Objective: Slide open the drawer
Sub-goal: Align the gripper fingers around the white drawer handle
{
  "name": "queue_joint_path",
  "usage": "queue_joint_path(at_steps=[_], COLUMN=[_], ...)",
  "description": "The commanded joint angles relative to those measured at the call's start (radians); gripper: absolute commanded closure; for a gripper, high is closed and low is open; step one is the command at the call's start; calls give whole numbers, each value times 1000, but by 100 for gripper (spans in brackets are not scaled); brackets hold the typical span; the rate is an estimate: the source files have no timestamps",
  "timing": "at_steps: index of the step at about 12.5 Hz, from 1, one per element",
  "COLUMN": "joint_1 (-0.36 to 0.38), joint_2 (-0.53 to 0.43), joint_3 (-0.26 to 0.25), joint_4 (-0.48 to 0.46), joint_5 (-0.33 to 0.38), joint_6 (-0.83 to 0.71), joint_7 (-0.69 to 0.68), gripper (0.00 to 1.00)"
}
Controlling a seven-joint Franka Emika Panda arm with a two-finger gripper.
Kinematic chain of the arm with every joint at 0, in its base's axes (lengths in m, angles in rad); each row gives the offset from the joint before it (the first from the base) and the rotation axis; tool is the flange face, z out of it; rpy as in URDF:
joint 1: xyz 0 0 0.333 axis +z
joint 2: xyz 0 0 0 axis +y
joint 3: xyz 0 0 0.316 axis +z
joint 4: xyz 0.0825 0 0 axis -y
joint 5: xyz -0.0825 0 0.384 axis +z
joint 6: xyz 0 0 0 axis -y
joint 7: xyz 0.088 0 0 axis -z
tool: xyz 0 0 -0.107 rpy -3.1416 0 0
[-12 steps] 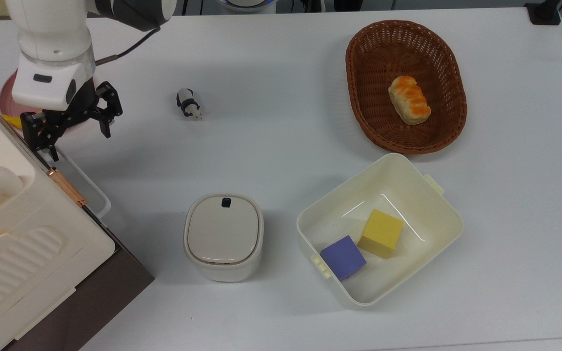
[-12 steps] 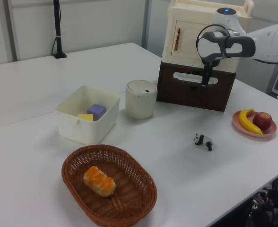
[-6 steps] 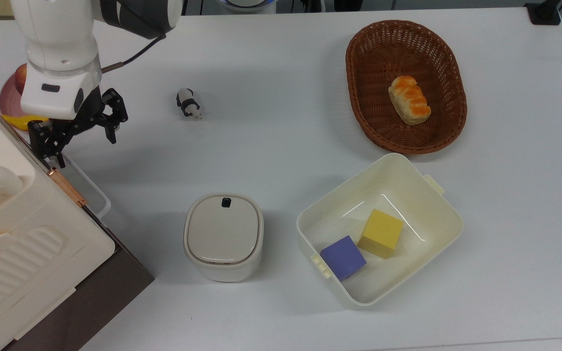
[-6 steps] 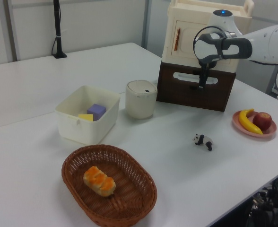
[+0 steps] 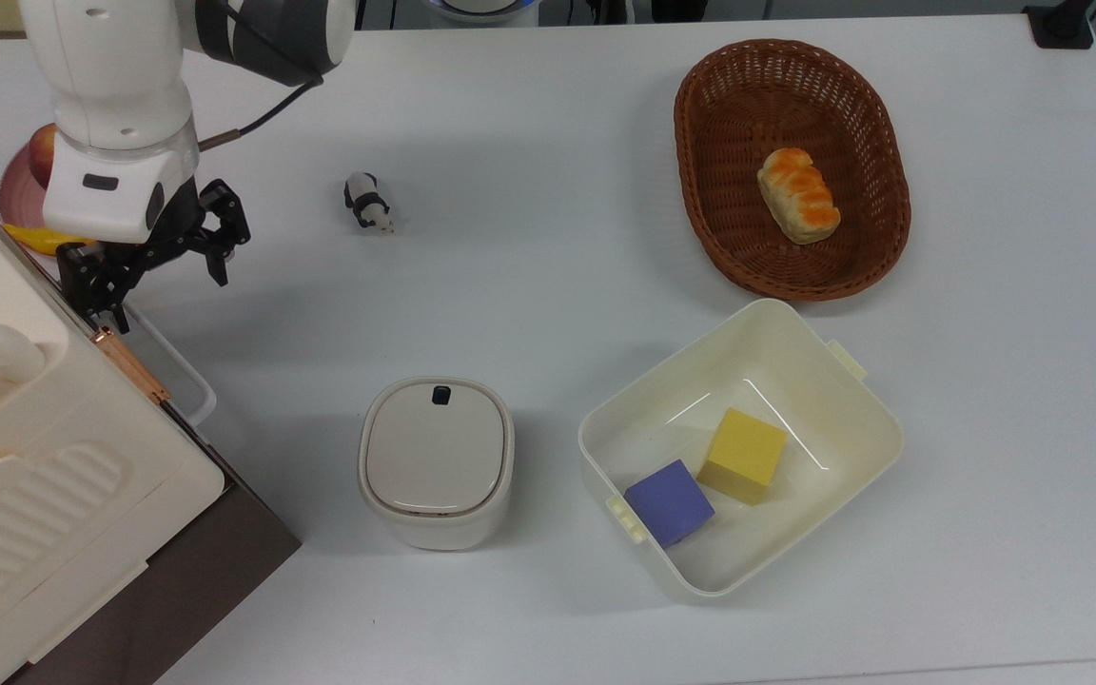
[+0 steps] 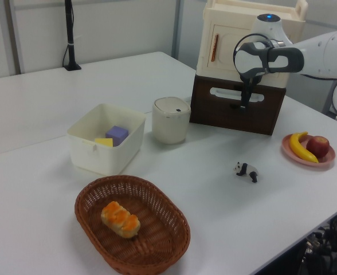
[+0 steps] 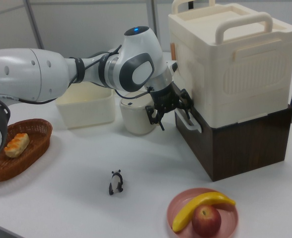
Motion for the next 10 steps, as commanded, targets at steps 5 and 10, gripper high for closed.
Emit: queue_joint_path(at_steps=[5,10], joint_1=[11,9], joint_2=[16,16], joint_3=[-12,-13], joint_4=[20,20], joint_5=[9,18], joint_6=[10,12], joint_7=[-7,-10], gripper=[6,30])
